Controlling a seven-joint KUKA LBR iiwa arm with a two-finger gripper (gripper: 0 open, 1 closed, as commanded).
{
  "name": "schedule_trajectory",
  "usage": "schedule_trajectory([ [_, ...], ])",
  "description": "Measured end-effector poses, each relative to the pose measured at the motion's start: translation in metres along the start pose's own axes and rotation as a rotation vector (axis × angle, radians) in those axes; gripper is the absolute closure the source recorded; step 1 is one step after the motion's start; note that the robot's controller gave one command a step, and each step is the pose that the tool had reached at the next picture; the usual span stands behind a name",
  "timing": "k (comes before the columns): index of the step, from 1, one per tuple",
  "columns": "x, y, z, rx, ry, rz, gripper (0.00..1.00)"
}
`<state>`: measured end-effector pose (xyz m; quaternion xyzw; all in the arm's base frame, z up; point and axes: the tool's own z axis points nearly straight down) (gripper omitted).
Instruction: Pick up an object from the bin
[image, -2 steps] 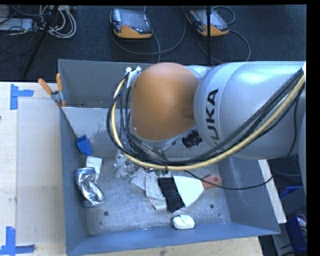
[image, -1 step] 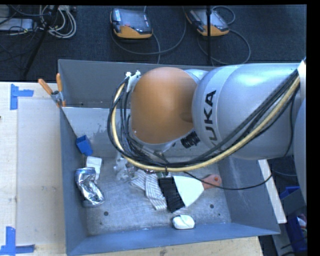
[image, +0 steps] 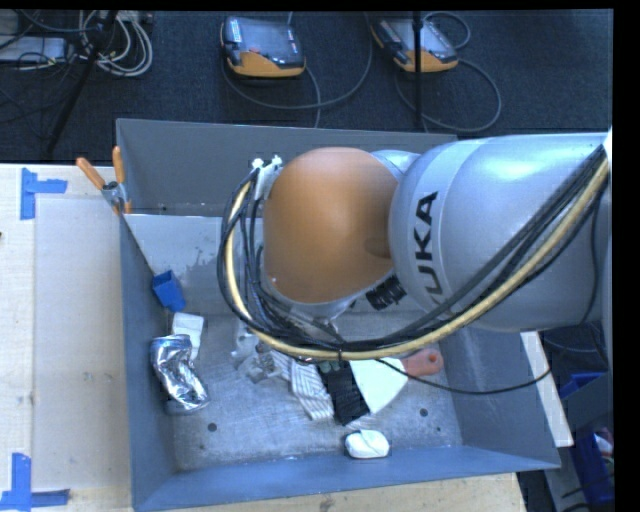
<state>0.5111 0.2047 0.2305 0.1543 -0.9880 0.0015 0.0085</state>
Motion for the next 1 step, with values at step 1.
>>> schedule_trajectory([
  [1,-0.0036,-0.0077,0.0960,0.001,-0.010,-0.301,0.00],
])
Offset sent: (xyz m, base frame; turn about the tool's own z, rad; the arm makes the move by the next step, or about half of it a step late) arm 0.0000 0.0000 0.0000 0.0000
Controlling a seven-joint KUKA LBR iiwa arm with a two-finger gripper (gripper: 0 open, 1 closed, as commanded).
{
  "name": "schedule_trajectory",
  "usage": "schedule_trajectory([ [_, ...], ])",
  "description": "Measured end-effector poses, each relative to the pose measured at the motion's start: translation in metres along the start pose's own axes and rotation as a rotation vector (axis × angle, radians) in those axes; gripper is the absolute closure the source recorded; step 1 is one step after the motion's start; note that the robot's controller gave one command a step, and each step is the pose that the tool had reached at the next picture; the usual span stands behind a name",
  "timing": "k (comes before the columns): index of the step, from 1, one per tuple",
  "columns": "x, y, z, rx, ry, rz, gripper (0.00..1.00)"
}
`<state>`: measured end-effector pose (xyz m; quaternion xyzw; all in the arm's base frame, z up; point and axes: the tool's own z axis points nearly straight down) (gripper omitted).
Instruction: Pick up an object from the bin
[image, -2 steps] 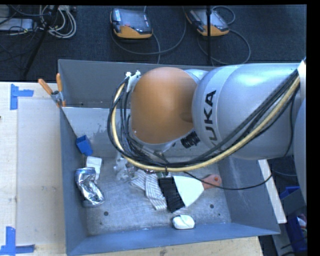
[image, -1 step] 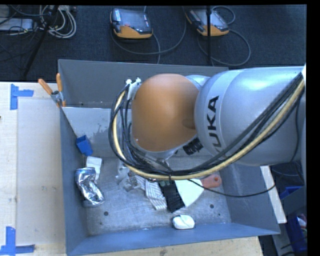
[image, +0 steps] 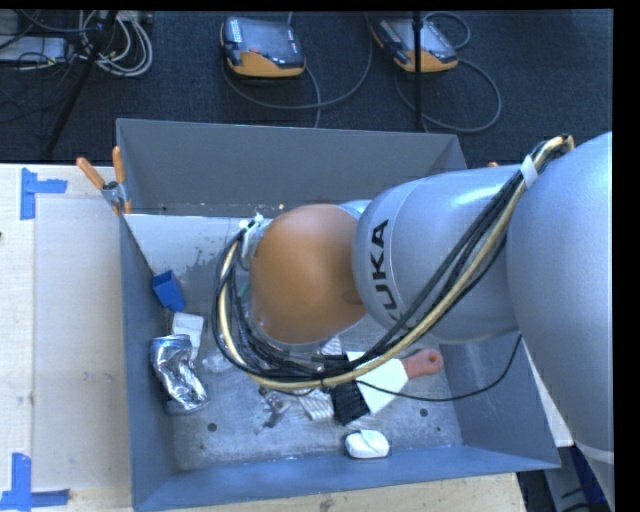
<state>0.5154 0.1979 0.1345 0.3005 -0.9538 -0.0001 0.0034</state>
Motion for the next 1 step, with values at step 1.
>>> schedule_trajectory([
  [1,-0.0010,-0.0005,-0.0042,0.001,-0.005,0.003,0.00],
])
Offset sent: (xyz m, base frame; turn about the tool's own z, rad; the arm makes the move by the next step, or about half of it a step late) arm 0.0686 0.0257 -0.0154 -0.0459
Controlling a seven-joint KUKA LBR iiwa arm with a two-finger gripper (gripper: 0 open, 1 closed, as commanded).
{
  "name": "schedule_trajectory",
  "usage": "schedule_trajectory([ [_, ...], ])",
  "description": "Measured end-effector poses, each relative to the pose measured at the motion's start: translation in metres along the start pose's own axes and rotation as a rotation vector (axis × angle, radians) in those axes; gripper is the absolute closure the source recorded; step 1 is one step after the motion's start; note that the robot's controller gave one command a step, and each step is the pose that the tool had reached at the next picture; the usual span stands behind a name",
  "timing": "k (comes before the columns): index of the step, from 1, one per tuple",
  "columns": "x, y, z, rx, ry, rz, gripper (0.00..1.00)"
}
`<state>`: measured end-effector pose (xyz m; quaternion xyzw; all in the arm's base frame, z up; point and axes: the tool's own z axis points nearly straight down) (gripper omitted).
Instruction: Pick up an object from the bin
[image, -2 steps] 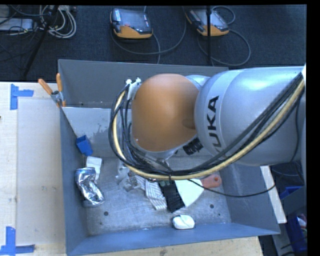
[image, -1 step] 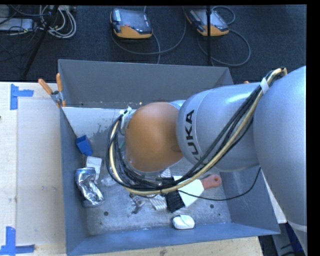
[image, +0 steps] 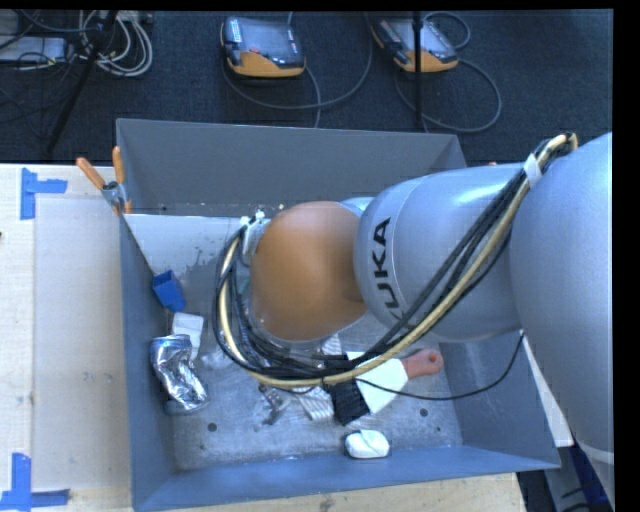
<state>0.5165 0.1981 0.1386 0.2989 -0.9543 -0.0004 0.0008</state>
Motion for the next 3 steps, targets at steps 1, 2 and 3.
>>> schedule_trajectory([
  [1,-0.056,-0.017,0.013,0.009,0.008,-0.038,0.00],
  [2,-0.078,-0.019,0.017,0.009,0.003,0.039,0.00],
  [3,-0.084,-0.029,0.039,0.026,0.001,-0.148,0.00],
])
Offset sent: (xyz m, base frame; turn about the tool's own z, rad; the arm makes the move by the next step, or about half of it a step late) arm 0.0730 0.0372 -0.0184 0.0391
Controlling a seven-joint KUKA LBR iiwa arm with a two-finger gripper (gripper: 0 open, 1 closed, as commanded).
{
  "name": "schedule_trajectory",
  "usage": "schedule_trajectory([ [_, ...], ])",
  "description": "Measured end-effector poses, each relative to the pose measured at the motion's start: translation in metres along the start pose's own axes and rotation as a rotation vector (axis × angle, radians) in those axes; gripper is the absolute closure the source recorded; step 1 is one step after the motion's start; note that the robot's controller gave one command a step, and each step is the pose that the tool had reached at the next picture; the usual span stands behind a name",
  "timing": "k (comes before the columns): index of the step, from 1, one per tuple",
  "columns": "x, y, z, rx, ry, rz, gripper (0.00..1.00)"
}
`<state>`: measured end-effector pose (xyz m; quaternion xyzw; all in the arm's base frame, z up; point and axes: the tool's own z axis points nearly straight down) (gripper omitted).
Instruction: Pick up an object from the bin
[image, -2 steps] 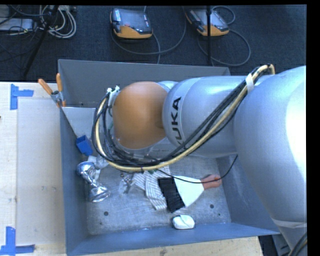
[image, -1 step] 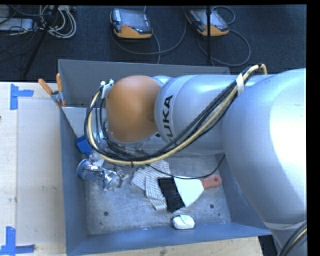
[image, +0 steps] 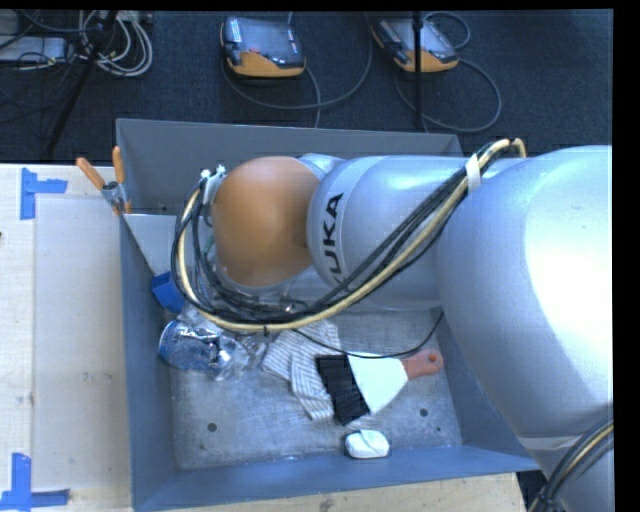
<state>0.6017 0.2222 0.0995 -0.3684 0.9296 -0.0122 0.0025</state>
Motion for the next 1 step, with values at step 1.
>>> schedule_trajectory([
  [1,-0.0068,-0.0078,0.0111,-0.010,-0.012,-0.094,0.00],
])
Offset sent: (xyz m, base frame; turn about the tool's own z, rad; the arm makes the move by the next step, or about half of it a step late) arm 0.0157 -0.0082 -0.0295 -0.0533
